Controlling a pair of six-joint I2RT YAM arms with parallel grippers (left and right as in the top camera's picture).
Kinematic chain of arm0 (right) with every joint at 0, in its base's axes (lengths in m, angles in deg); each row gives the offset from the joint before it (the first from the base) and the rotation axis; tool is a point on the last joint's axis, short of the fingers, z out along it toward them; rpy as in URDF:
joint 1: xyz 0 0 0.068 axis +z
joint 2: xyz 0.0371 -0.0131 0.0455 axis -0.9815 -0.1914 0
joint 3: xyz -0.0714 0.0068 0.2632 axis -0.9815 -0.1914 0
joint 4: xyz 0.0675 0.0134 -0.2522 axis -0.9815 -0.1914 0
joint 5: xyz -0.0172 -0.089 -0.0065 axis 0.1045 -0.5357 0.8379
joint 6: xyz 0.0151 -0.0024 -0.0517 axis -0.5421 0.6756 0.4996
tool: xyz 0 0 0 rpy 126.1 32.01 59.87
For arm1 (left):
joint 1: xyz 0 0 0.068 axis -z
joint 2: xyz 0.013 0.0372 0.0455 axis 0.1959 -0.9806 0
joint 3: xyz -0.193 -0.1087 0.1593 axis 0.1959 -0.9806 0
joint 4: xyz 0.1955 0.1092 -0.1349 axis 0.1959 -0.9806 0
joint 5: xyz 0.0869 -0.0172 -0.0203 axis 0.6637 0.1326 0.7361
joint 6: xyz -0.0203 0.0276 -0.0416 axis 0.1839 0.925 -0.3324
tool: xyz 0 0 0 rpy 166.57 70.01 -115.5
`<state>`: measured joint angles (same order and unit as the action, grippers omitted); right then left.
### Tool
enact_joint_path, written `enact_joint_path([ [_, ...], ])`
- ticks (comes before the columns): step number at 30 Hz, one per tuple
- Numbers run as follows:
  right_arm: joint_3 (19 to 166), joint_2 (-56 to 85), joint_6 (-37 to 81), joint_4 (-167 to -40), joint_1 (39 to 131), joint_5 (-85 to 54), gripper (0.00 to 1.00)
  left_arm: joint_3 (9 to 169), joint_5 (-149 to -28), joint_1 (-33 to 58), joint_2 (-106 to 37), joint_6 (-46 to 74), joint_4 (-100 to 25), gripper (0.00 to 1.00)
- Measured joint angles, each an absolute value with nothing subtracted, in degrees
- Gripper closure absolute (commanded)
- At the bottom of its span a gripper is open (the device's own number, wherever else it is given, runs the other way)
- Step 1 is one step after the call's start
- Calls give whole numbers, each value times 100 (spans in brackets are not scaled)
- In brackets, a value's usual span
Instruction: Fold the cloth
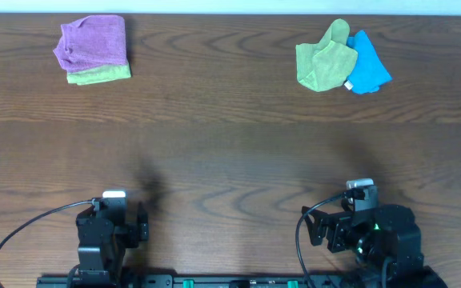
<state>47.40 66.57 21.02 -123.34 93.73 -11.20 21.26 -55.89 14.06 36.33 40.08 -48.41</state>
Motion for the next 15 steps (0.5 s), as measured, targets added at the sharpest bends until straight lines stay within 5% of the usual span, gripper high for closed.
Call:
enact_joint_path([
  [15, 4740, 6657, 2102, -12334, 9373, -1122, 1, 2121, -5561, 1406, 3633, 3853, -4841, 5],
])
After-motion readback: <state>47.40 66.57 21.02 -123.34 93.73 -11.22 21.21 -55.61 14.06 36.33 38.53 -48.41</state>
